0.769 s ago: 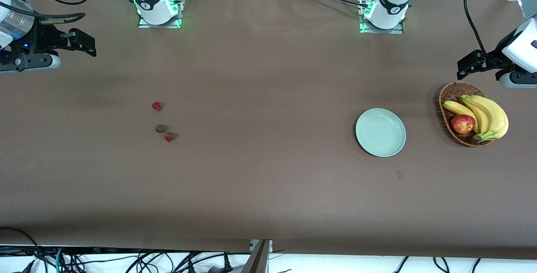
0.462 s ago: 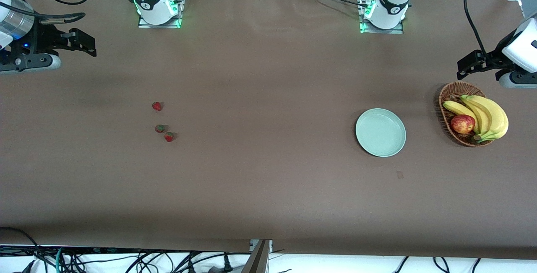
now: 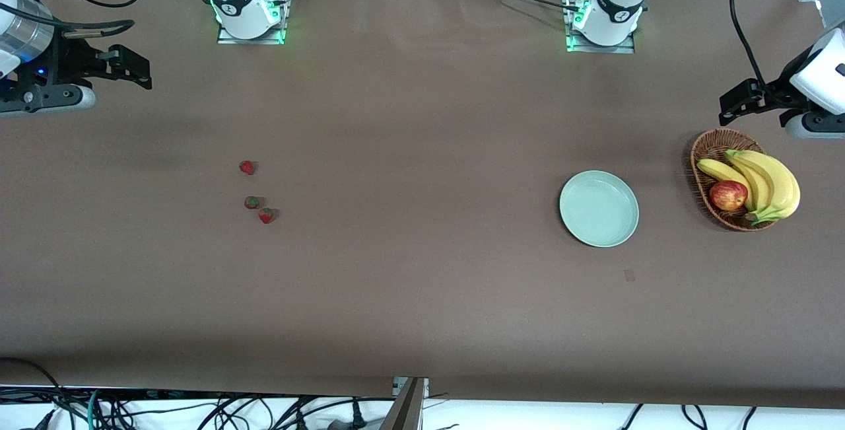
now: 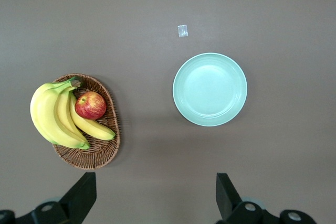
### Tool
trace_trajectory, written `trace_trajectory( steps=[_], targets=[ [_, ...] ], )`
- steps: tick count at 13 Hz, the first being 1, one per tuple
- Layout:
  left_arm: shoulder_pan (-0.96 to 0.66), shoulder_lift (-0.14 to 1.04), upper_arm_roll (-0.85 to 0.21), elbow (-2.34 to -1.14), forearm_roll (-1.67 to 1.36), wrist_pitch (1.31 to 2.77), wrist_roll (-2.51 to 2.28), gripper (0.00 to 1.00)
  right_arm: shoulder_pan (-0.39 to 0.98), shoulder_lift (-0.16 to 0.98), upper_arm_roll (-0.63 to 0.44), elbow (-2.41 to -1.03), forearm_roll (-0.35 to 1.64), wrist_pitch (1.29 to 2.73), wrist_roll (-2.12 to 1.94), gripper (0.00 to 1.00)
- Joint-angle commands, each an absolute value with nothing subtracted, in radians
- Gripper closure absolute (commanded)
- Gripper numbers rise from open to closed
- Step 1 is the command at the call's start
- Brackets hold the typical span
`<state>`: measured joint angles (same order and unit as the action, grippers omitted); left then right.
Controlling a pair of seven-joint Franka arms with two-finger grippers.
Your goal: Collect all strawberries into plate
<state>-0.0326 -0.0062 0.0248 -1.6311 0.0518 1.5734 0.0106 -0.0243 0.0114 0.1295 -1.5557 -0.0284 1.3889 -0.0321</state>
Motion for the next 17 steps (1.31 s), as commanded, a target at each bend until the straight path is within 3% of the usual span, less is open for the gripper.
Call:
trace_trajectory(
  steps=[1, 8, 14, 17],
  targets=[
    [-0.034, -0.02, 0.026, -1.637, 0.035, 1.566, 0.009, 0.0, -0.031, 0.037, 0.132, -1.519, -0.008, 1.385, -0.035, 0.0],
    [-0.034, -0.02, 0.026, -1.637, 0.035, 1.566, 0.009, 0.0, -0.026, 0.069, 0.133, -1.523, -0.001, 1.451, -0.029, 0.0],
    [-0.034, -0.02, 0.026, -1.637, 0.035, 1.566, 0.009, 0.0, -0.017, 0.187, 0.137, -1.523, -0.003, 1.469, -0.037, 0.0],
    [-0.034, -0.02, 0.026, -1.637, 0.035, 1.566, 0.011, 0.0, 0.005, 0.294, 0.138, -1.529, 0.005, 1.593, -0.029, 0.0]
  ],
)
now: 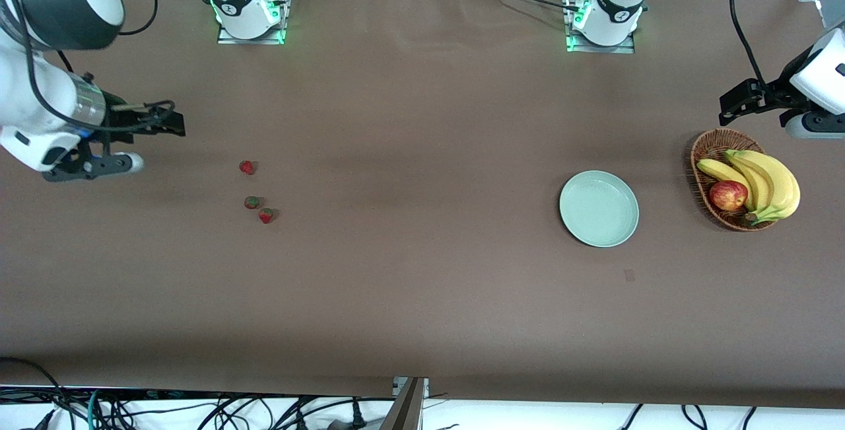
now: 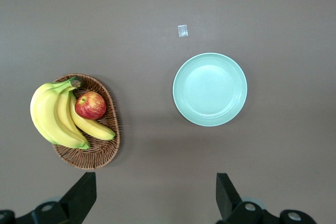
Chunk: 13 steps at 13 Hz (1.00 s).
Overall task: Collect all strawberries into plate
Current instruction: 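Reach the right gripper down and grasp a red strawberry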
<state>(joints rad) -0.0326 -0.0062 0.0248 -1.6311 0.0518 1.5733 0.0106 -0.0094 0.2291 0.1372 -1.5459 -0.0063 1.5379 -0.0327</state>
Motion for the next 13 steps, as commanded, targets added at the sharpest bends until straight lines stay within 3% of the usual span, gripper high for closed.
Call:
trace_trajectory(
  steps=[1, 8, 13],
  targets=[
    [-0.034, -0.02, 0.026, -1.637, 0.035, 1.565, 0.011, 0.0, 0.012, 0.331, 0.138, -1.54, 0.006, 1.639, -0.028, 0.0],
    [-0.034, -0.02, 0.026, -1.634, 0.035, 1.552, 0.012, 0.0, 0.092, 0.578, 0.137, -1.607, -0.009, 2.03, -0.029, 0.0],
    [-0.031, -0.018, 0.026, -1.632, 0.035, 1.552, 0.012, 0.0, 0.094, 0.62, 0.135, -1.738, -0.078, 2.241, -0.043, 0.0]
  ],
)
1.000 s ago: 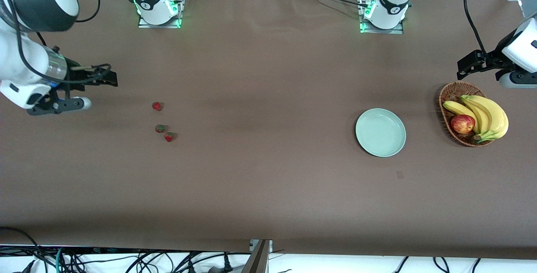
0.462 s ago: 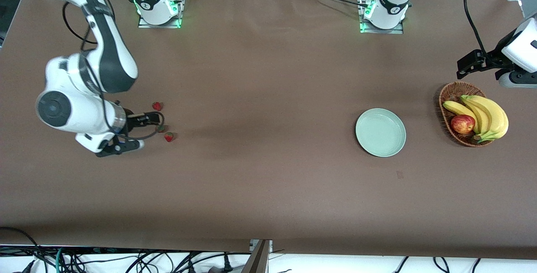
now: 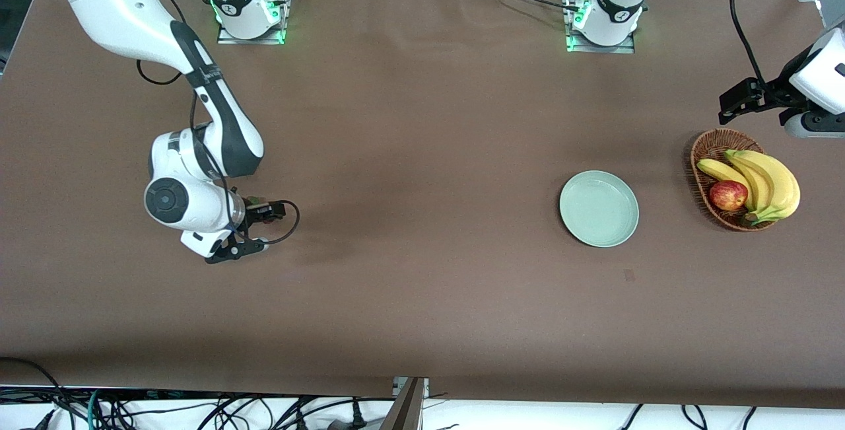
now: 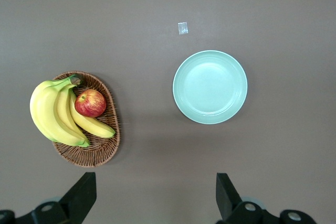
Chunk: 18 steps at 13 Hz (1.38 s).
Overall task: Collect all strawberries into plate
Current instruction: 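Reach the right gripper down and grasp a red strawberry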
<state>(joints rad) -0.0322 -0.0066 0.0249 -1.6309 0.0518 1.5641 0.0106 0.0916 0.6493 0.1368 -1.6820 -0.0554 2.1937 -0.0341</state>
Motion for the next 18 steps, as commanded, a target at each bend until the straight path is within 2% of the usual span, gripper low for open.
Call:
trace_trajectory(
  steps=[1, 7, 8, 9, 10, 11, 12, 14, 18],
  targets=[
    [-0.031, -0.018, 0.026, -1.632, 0.035, 1.552, 0.012, 0.0, 0.094, 0.626, 0.135, -1.759, -0.092, 2.275, -0.044, 0.0],
    [-0.031, -0.018, 0.026, -1.632, 0.035, 1.551, 0.012, 0.0, 0.094, 0.635, 0.135, -1.805, -0.115, 2.307, -0.044, 0.0],
    [-0.031, -0.018, 0.026, -1.632, 0.035, 1.551, 0.012, 0.0, 0.094, 0.634, 0.135, -1.807, -0.118, 2.306, -0.046, 0.03],
    [-0.029, -0.018, 0.026, -1.632, 0.035, 1.551, 0.012, 0.0, 0.094, 0.634, 0.135, -1.81, -0.118, 2.301, -0.046, 0.25],
    [-0.029, -0.018, 0.026, -1.632, 0.035, 1.551, 0.014, 0.0, 0.094, 0.634, 0.135, -1.812, -0.118, 2.296, -0.046, 0.6],
    [-0.029, -0.018, 0.026, -1.632, 0.035, 1.551, 0.012, 0.0, 0.094, 0.634, 0.135, -1.812, -0.118, 2.289, -0.045, 0.75],
    [-0.029, -0.018, 0.026, -1.632, 0.035, 1.551, 0.012, 0.0, 0.092, 0.634, 0.135, -1.812, -0.118, 2.287, -0.044, 0.86],
    [-0.029, -0.018, 0.026, -1.632, 0.035, 1.551, 0.014, 0.0, 0.092, 0.634, 0.135, -1.81, -0.117, 2.28, -0.046, 1.0],
    [-0.029, -0.018, 0.026, -1.632, 0.035, 1.551, 0.014, 0.0, 0.121, 0.632, 0.14, -1.76, -0.106, 2.264, -0.037, 1.0]
  ],
)
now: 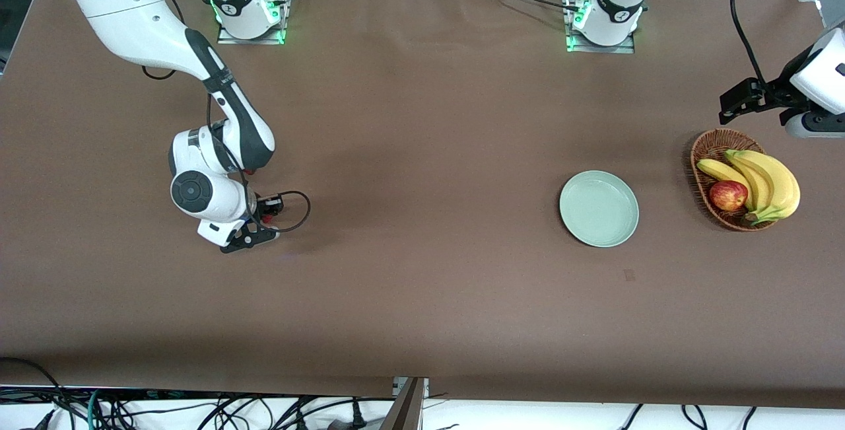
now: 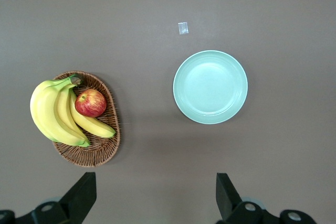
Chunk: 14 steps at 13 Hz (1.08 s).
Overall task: Collect all strawberries into plate
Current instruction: 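Reach the right gripper down and grasp a red strawberry, then carry the strawberry toward the plate and release it beside the plate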
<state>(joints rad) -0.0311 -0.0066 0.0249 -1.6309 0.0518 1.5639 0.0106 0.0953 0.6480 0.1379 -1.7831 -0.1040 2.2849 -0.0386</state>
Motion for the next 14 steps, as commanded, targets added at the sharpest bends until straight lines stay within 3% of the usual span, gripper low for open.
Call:
trace_trajectory(
  steps=[1, 5, 10, 14],
  targets=[
    [-0.029, -0.018, 0.026, -1.632, 0.035, 1.551, 0.014, 0.0, 0.144, 0.632, 0.14, -1.734, -0.1, 2.254, -0.034, 1.0],
    [-0.031, -0.02, 0.026, -1.632, 0.035, 1.551, 0.012, 0.0, 0.303, 0.672, 0.14, -1.651, 0.008, 2.25, 0.177, 1.0],
    [-0.031, -0.018, 0.026, -1.631, 0.034, 1.543, 0.014, 0.0, 0.57, 0.84, 0.138, -1.366, 0.008, 2.263, 0.677, 1.0],
    [-0.029, -0.005, 0.026, -1.632, 0.034, 1.542, 0.014, 0.0, 0.724, 0.945, 0.138, -1.241, 0.009, 2.419, 0.92, 1.0]
  ],
)
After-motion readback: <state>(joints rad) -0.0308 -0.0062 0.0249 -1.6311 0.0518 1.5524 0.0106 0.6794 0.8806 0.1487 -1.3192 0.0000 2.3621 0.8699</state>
